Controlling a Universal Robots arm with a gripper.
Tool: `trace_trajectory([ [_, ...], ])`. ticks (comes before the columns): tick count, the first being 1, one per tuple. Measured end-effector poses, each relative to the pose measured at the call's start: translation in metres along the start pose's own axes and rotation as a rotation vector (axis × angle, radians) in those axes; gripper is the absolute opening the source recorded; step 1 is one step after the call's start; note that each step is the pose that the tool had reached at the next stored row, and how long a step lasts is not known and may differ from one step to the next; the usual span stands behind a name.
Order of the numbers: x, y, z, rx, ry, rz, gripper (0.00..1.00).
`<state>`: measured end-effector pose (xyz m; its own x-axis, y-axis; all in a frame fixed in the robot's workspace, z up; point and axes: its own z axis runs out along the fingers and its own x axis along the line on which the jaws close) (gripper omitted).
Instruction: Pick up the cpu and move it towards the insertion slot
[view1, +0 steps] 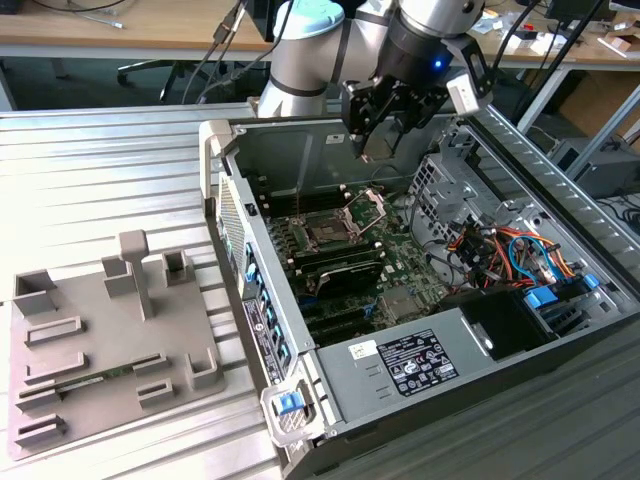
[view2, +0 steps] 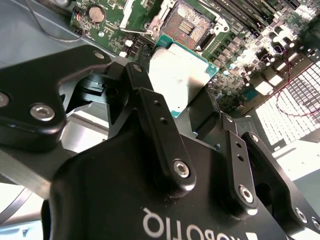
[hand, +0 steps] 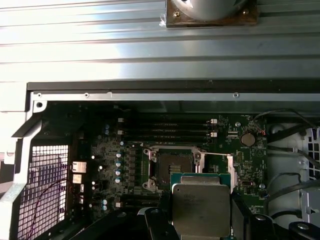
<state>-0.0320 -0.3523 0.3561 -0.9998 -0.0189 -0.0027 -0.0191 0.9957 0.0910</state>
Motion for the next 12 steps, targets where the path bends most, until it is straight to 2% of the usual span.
trace_trajectory([
  [12, 0.0, -0.0005, 0.0054, 0.0001, 0.0001, 0.0, 0.55],
])
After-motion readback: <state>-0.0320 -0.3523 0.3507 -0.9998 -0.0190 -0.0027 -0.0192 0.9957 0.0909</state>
